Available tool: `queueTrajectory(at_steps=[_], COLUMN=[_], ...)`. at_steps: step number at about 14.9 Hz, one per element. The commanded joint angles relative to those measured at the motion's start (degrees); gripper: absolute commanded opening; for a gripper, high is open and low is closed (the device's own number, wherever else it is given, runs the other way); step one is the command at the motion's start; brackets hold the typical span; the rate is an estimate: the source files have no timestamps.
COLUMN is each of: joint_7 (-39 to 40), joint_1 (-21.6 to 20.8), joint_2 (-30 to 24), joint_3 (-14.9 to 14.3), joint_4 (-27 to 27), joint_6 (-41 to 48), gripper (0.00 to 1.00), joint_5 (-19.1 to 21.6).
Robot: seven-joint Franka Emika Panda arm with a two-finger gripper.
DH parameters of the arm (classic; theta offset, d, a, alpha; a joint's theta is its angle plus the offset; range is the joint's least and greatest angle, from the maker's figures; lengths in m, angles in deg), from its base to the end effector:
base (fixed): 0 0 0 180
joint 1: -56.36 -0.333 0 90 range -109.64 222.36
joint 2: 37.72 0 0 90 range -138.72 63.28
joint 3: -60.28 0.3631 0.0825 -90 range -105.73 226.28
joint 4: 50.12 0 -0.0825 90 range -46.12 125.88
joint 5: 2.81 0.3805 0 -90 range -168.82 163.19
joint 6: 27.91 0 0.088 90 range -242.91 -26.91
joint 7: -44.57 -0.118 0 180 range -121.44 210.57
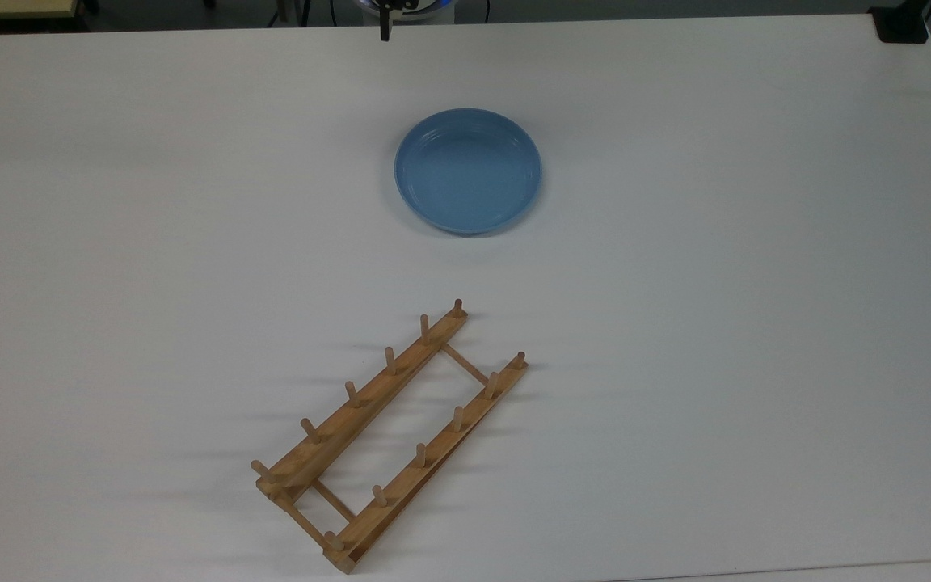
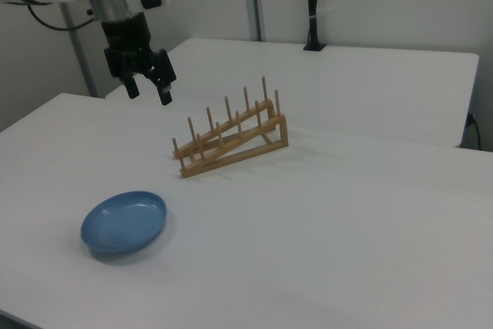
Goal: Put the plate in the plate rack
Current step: 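Move the gripper toward the light blue plate, then lower the open gripper onto the plate rim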
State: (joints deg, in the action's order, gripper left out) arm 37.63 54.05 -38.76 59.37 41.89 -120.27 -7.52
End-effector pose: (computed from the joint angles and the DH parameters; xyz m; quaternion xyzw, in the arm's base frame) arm 0.5486 0.0039 0.6581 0.9980 -0.0471 0.0151 0.0399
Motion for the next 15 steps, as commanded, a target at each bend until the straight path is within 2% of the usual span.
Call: queueTrajectory(at_steps=[1, 5, 11, 14, 15], joint_7=[11.13, 17.3, 17.84, 17.31, 17.22], joint_1=[-0.15, -0.59, -3.31, -3.93, -3.93], joint_2=[-0.2, -0.1, 1.12, 5.76, 7.44], joint_3=[-0.24, -0.15, -0.06, 0.03, 0.11], joint_4=[2.64, 9.57, 22.32, 24.18, 24.09], joint_6=[0.34, -4.31, -16.79, -21.28, -22.16], gripper=[1.0, 1.0, 1.0, 0.99, 0.96], joint_5=[1.27, 1.36, 2.42, 2.33, 2.24])
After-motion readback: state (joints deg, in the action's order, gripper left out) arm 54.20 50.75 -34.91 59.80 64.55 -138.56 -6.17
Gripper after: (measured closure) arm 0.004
